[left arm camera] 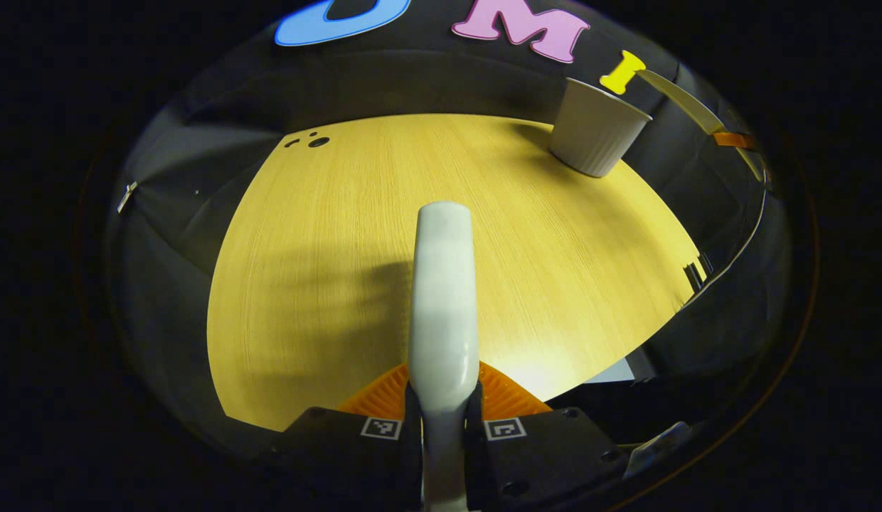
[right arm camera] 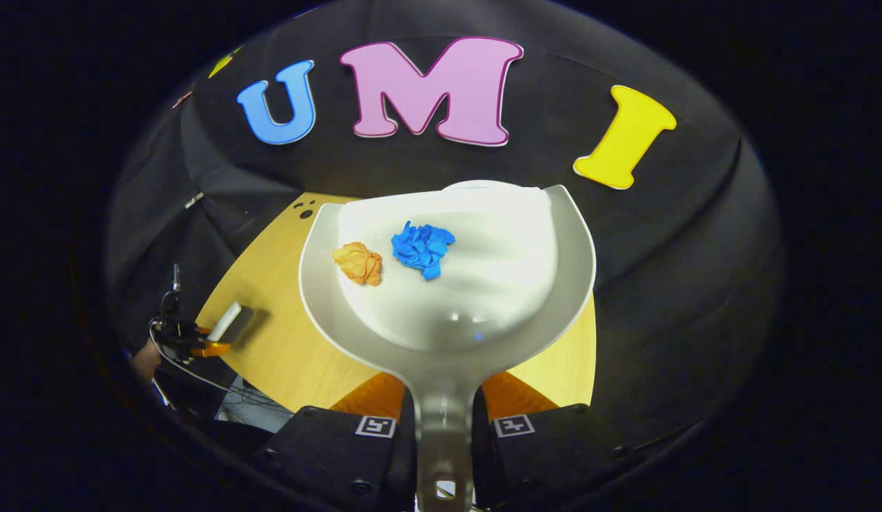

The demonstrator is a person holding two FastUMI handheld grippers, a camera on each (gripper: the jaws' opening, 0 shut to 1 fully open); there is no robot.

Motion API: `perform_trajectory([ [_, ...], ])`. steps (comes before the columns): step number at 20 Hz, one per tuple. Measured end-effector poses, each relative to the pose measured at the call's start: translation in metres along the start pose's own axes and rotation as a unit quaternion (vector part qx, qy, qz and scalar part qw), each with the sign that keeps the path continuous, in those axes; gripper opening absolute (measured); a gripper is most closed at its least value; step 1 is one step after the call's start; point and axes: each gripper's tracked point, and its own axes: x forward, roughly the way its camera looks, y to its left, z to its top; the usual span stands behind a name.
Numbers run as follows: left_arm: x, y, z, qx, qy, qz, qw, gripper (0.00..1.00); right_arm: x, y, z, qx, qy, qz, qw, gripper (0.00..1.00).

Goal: Pick up the small broom and dustpan from the desktop, sweep the trash into the dustpan with the broom, and then empty the trash into the garbage bin.

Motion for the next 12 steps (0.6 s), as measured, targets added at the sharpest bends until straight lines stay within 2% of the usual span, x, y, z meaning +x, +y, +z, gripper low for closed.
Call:
perform_trajectory([
  [3,-0.002,-0.004,0.008,-0.018,-0.008,0.005,1.000,0.28,0.021,-0.017,0.018,0.022,-0.015,-0.012,1.000,0.35],
  [8,-0.002,-0.017,0.019,-0.077,-0.019,0.001,0.997,0.28,0.055,-0.043,0.026,0.038,-0.017,-0.040,0.998,0.35],
  [9,-0.002,-0.021,0.023,-0.087,-0.022,-0.002,0.996,0.28,0.059,-0.047,0.026,0.043,-0.016,-0.044,0.998,0.31],
  [10,-0.002,-0.022,0.026,-0.092,-0.025,-0.004,0.995,0.28,0.066,-0.054,0.029,0.046,-0.016,-0.050,0.998,0.35],
  [12,0.000,-0.018,0.027,-0.096,-0.025,0.001,0.995,0.28,0.077,-0.066,0.034,0.046,-0.014,-0.066,0.997,0.35],
])
